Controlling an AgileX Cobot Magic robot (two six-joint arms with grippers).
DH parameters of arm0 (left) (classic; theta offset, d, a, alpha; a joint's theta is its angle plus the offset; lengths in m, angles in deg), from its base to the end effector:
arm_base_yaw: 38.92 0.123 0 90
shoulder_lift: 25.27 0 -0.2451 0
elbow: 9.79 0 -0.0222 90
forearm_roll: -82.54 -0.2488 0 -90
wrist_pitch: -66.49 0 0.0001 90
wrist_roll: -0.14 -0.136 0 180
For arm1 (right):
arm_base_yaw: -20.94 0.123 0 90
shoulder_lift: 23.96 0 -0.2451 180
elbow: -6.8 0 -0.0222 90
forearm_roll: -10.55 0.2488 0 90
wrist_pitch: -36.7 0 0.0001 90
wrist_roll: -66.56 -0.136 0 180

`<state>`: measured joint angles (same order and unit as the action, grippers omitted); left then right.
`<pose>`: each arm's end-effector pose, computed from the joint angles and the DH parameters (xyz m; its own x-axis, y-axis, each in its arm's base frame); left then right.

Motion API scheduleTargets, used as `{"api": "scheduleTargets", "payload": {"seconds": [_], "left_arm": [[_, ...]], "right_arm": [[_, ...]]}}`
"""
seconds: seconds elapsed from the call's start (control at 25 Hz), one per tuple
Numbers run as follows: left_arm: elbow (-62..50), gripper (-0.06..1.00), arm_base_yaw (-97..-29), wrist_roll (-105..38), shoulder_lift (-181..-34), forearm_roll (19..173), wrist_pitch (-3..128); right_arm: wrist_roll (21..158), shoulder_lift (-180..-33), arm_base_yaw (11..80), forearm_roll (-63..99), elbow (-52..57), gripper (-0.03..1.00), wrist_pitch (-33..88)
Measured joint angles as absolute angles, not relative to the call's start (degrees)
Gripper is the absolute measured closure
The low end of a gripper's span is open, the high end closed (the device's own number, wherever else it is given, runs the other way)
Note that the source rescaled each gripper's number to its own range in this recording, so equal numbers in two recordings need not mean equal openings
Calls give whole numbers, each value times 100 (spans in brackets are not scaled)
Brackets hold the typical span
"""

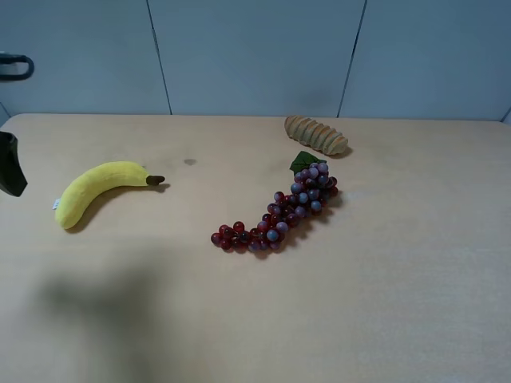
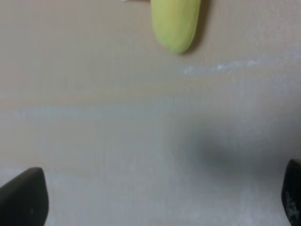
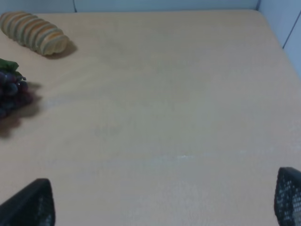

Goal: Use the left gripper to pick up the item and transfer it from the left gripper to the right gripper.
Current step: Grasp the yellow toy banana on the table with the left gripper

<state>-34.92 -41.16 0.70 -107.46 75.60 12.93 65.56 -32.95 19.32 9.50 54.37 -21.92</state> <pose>0.2558 0.0032 0.1852 -0.9407 0.0989 -0.3245 0.0656 0.9915 0.1122 0.0762 -0.0043 0.2590 -0.4249 0.0199 -0.9050 0.0458 0.9990 0.0005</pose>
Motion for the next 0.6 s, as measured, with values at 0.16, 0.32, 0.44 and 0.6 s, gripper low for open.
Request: {"api": "scheduleTargets", "payload": {"seconds": [0.16, 0.32, 0.44, 0.6], "left_arm": [[-3492, -6, -4116, -30, -11397, 7539, 1704], [-3340, -6, -4116, -50, -12057, 7392, 1983], [-3124, -6, -4116, -50, -12539, 7298, 2159], [-2955, -6, -4116, -50, -13179, 7265, 2620]], "right_arm": [[6556, -3295, 1932, 950, 5437, -3, -2192], [6556, -3295, 1932, 950, 5437, -3, -2192], [6556, -3295, 1938, 950, 5437, -3, -2192], [6556, -3295, 1938, 950, 5437, -3, -2192]]}}
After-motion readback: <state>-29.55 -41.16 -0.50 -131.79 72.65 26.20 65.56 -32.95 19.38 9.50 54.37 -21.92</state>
